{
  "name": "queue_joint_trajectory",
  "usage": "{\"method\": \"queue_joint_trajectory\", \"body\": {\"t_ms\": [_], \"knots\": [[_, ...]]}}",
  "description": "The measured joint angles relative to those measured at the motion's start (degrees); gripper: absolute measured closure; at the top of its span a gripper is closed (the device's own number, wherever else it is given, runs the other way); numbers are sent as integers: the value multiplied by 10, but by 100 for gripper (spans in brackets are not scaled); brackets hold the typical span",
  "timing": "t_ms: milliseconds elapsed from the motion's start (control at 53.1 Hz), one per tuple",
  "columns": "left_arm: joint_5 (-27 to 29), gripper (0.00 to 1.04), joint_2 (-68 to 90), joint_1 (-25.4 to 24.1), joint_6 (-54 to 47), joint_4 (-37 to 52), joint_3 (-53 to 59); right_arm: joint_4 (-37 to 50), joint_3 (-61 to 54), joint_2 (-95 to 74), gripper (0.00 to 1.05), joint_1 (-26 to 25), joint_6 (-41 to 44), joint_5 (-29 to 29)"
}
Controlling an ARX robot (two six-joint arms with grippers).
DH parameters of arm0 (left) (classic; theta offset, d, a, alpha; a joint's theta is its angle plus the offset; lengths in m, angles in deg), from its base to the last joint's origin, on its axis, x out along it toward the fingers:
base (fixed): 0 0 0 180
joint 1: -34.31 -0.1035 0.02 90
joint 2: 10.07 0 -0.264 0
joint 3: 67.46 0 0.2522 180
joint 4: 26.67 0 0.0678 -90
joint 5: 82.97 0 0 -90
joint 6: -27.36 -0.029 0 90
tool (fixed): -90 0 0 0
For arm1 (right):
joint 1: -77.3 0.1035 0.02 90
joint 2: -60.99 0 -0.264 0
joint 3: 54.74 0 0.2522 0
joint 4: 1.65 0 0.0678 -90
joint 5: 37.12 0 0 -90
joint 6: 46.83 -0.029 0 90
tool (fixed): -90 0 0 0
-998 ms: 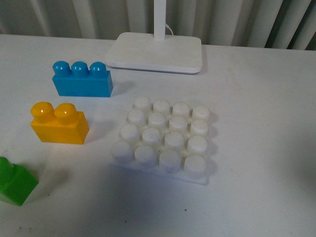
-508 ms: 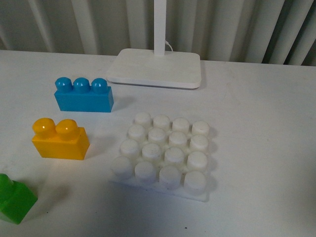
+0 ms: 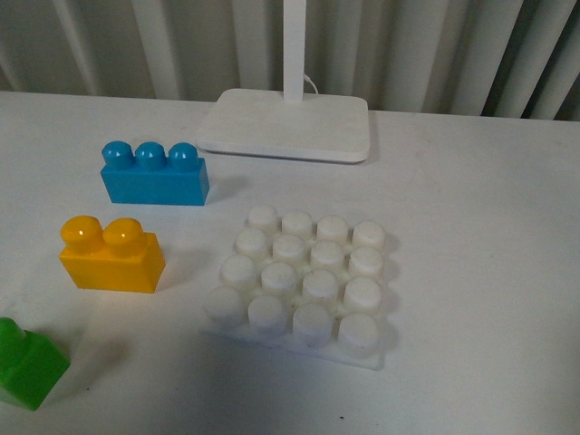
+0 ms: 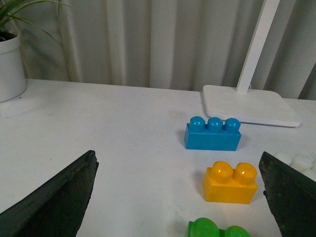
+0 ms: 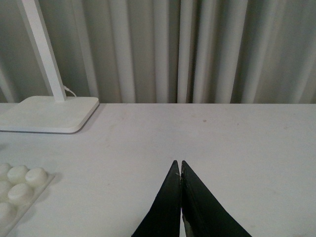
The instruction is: Insert yellow block into base center
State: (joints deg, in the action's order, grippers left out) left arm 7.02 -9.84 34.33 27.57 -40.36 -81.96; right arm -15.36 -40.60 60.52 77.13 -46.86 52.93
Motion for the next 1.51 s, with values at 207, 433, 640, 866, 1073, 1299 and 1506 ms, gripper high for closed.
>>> {"method": "queue_joint_trajectory", "body": {"t_ms": [207,433,640,866,1073,1299,1506], "knots": [[0,6,0,0,0,0,0,-1,0,2,104,0,0,0],[0,6,0,0,0,0,0,-1,0,2,104,0,0,0],[0,6,0,0,0,0,0,-1,0,2,80,0,0,0],[27,6,94,13,12,43,-24,-1,0,2,43,0,0,0],[-118,6,298,-14,-104,131,-137,-1,0,2,9,0,0,0],[-272,6,486,-3,-339,4,-276,-1,0,2,9,0,0,0],[-286,6,632,8,-568,-183,-427,-1,0,2,9,0,0,0]]}}
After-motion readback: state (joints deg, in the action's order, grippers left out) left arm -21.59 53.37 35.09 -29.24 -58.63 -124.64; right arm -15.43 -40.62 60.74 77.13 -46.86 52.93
